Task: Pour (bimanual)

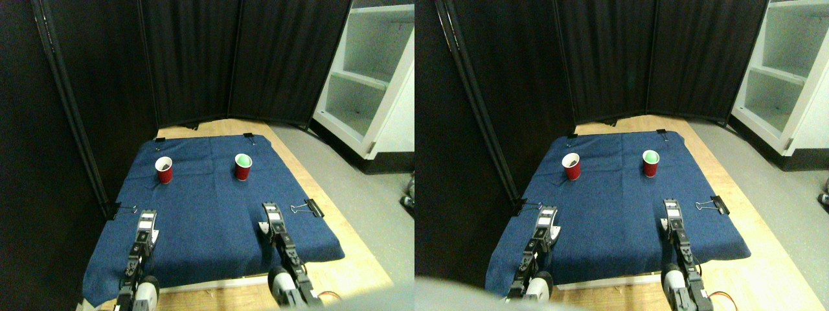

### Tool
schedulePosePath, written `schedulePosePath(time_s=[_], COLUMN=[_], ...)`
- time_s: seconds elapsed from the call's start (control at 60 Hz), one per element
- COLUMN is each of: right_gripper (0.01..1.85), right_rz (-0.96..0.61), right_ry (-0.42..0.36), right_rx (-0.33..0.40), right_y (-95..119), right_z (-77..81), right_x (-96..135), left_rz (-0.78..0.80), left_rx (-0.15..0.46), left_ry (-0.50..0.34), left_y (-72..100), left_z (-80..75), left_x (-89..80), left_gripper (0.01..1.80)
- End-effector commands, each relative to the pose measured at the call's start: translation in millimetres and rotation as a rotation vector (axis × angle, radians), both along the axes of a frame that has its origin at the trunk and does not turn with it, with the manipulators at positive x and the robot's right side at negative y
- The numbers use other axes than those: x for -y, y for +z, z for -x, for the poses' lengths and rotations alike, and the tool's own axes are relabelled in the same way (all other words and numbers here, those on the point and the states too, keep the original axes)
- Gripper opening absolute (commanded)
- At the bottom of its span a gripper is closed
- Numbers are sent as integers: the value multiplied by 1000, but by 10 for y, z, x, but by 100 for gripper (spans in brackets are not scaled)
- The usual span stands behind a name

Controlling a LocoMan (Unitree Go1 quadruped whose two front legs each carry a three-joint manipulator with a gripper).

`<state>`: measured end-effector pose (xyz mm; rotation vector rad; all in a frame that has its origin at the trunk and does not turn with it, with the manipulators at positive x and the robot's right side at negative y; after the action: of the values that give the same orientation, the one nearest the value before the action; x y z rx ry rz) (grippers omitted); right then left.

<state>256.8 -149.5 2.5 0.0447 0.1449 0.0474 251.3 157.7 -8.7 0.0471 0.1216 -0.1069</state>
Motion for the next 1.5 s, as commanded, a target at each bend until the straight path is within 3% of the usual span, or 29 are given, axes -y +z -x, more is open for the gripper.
schedulePosePath(time_s=[0.017,0.333,0.55,0.65,0.8,0.933,1.083,1.117,1.2,1.267,1.383,1.5], right_gripper=[44,48,53,50,49,59,61,65,71,75,78,83], right_rz=[-40,-109,-263,-268,-278,-332,-411,-458,-492,-531,-584,-742], right_ry=[29,7,-82,-82,-63,-125,-141,-184,-209,-245,-236,-289], right_rx=[53,98,128,129,131,129,140,135,136,136,150,135], right_y=[30,256,381,396,398,403,377,368,346,339,316,287], right_z=[-82,-284,-501,-567,-596,-641,-770,-803,-851,-865,-927,-1000], right_x=[-13,-108,-132,-147,-158,-157,-142,-144,-152,-168,-174,-129], left_rz=[35,135,248,270,339,383,508,558,661,727,795,852], left_rx=[7,82,103,108,98,103,117,115,116,116,122,120], left_ry=[15,19,147,132,141,112,197,215,271,288,329,358], left_y=[-20,155,278,308,474,626,636,620,578,546,465,392], left_z=[-48,-248,-431,-509,-433,-473,-610,-662,-763,-824,-944,-1016], left_x=[-2,43,70,52,58,30,19,19,12,7,-1,11], left_gripper=[86,72,81,80,82,87,89,91,97,96,94,90])
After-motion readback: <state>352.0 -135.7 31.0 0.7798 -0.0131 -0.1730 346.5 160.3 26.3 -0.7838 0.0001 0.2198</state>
